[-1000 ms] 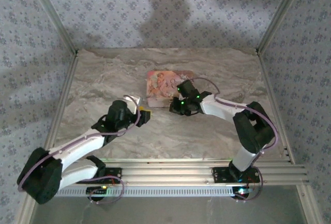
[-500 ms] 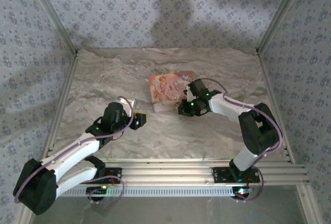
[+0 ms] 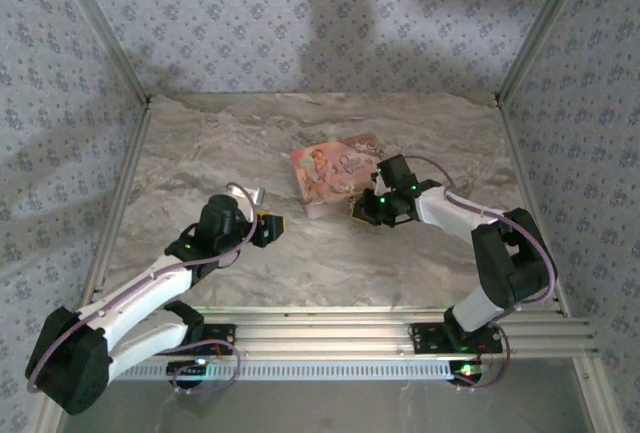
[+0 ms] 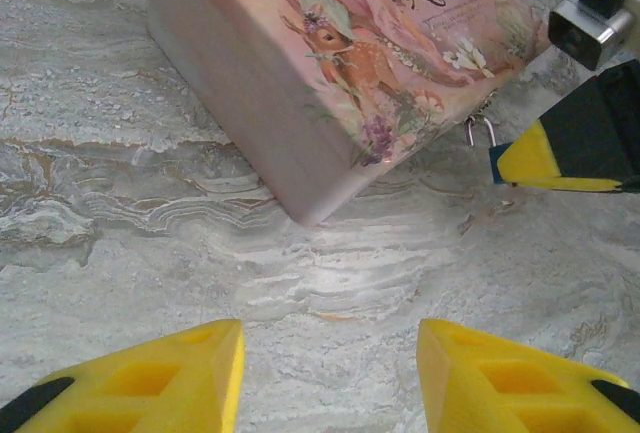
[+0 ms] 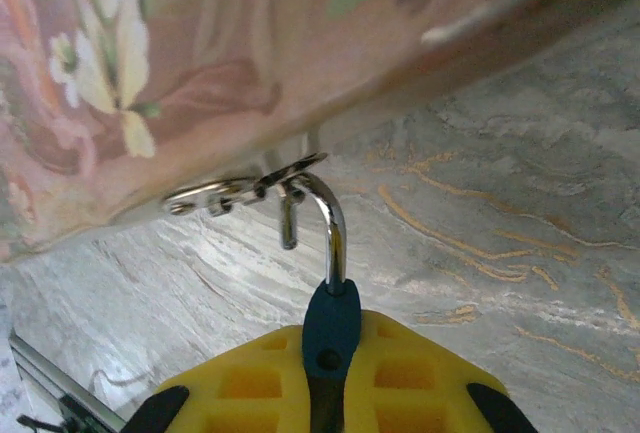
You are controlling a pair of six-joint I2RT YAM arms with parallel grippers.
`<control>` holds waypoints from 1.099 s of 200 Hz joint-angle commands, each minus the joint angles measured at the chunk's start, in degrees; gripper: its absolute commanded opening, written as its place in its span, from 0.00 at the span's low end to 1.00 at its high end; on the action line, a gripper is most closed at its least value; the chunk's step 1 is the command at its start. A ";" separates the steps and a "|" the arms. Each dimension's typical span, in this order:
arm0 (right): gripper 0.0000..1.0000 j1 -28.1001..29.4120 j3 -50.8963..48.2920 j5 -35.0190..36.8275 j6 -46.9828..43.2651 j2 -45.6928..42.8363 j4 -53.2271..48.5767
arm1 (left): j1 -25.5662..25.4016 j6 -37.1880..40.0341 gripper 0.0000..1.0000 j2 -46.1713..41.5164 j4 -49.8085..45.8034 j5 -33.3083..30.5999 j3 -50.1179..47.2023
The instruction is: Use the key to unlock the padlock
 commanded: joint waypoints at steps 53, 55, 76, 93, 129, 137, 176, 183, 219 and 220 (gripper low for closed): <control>0.00 0.07 -1.61 3.90 8.53 -4.51 5.48 | 0.30 0.57 0.49 -0.96 -1.03 -0.36 2.14; 0.00 0.11 -1.63 4.04 8.64 -4.59 5.51 | 0.32 0.58 0.49 -0.97 -1.04 -0.36 2.19; 0.00 -0.20 -1.49 5.70 9.22 -5.10 5.49 | 0.31 0.59 0.49 -0.88 -1.13 -0.49 2.24; 0.00 -0.46 -1.97 7.58 10.30 -4.90 5.64 | 0.38 0.35 0.49 -0.97 -1.01 -0.48 1.94; 0.00 -2.52 -6.84 9.71 16.71 -3.94 13.33 | 0.36 0.06 0.49 -1.31 -1.04 -0.59 1.34; 0.00 -2.85 -7.73 9.66 18.19 -3.53 15.51 | 0.35 0.04 0.49 -1.39 -1.29 -0.59 1.35; 0.00 -3.04 -7.88 9.03 21.59 -0.34 19.92 | 0.38 0.33 0.49 -2.18 -2.27 -0.58 1.52; 0.00 -3.04 -7.87 9.66 22.16 -0.53 20.65 | 0.31 0.41 0.49 -2.29 -2.51 -0.58 1.66; 0.00 -3.21 -4.20 15.28 18.96 -1.86 17.03 | 0.38 0.76 0.48 -2.86 -3.20 -0.59 2.06; 0.00 -3.26 -4.06 15.44 18.78 -1.83 16.80 | 0.34 0.76 0.48 -2.88 -3.22 -0.55 2.06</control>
